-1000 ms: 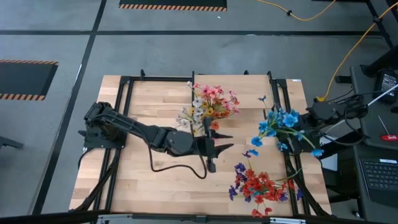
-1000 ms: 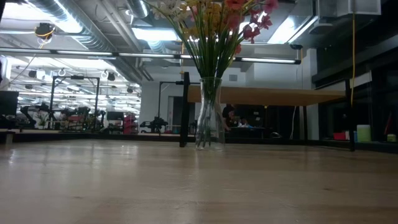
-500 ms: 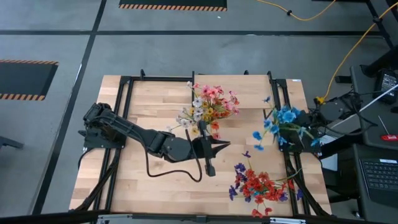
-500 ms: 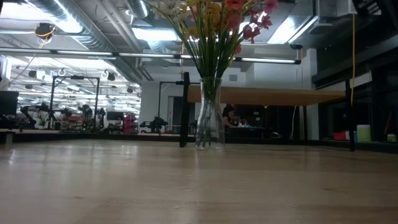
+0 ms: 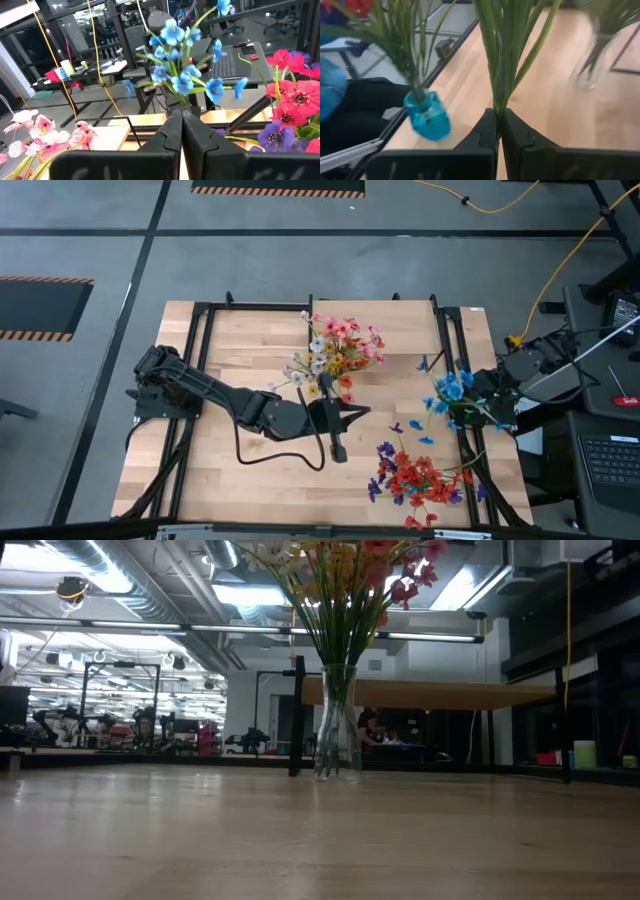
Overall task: Pick and place flowers into a vace then onto a shelf
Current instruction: Put the blue flowers into the blue vase
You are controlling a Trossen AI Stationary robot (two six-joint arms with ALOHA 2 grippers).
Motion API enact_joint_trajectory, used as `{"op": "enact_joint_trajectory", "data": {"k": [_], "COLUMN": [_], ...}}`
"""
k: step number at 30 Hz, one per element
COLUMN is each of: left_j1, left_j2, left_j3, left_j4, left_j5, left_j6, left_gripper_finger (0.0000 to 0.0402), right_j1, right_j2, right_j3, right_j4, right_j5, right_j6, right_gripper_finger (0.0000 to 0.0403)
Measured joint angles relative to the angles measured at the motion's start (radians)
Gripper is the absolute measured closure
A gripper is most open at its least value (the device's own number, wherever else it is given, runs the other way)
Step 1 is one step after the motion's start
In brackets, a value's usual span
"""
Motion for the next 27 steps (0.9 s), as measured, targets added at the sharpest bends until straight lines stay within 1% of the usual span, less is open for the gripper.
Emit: {"op": "enact_joint_trajectory", "data": {"k": [4,9,14,17,24,27], "left_j1": [0.0,0.001,0.006,0.01,0.029,0.033], "left_j2": [0.001,0.001,0.001,0.001,0.001,0.001], "left_j3": [0.0,0.0,0.0,0.0,0.0,0.0], "left_j4": [0.009,0.054,0.06,0.061,0.062,0.06], "left_j5": [-0.009,-0.016,-0.017,-0.018,-0.016,-0.016], "left_j6": [0.0,0.003,0.014,0.03,0.03,0.03], "left_gripper_finger": [0.0397,0.0399,0.0398,0.0396,0.0399,0.0396], "right_j1": [0.0,0.0,-0.001,-0.001,-0.001,-0.001], "right_j2": [-0.1,-0.236,-0.225,-0.209,-0.212,-0.211], "right_j3": [-0.067,-0.128,-0.176,-0.181,-0.183,-0.223], "right_j4": [0.013,0.124,0.163,0.174,0.296,0.355], "right_j5": [-0.076,-0.215,-0.256,-0.273,-0.321,-0.321], "right_j6": [0.029,0.018,0.022,0.026,0.023,0.023], "right_gripper_finger": [0.0397,0.0397,0.0397,0.0397,0.0397,0.0397]}}
